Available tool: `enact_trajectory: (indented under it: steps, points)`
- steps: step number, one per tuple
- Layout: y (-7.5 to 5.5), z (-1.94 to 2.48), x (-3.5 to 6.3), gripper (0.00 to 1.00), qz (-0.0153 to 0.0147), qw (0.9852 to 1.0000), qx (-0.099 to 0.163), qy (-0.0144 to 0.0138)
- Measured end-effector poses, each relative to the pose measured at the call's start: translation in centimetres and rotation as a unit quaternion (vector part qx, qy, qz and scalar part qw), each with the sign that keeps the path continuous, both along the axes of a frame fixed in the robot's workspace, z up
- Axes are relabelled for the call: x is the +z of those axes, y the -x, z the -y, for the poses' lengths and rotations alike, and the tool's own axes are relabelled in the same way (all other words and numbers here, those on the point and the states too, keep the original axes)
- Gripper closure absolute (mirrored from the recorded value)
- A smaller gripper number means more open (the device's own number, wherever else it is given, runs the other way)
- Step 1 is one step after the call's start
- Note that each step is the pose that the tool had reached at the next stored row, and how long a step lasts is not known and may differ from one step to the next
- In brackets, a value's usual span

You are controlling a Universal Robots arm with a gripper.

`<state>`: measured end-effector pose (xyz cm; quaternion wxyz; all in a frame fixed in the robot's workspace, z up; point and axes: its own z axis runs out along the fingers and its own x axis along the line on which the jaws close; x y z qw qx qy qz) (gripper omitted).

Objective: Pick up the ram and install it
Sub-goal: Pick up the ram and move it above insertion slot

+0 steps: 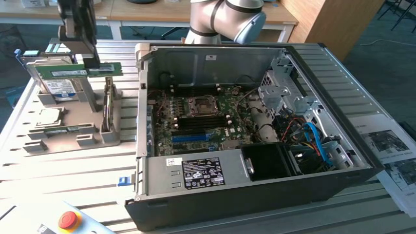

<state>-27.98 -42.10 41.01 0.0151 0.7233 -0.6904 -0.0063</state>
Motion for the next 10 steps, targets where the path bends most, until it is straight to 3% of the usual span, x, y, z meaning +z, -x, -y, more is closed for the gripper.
enact_trajectory:
  steps: [10]
  points:
    - [-3.5, 0.04, 0.00, 0.88, 0.0000, 1.0000, 0.000, 0.0000]
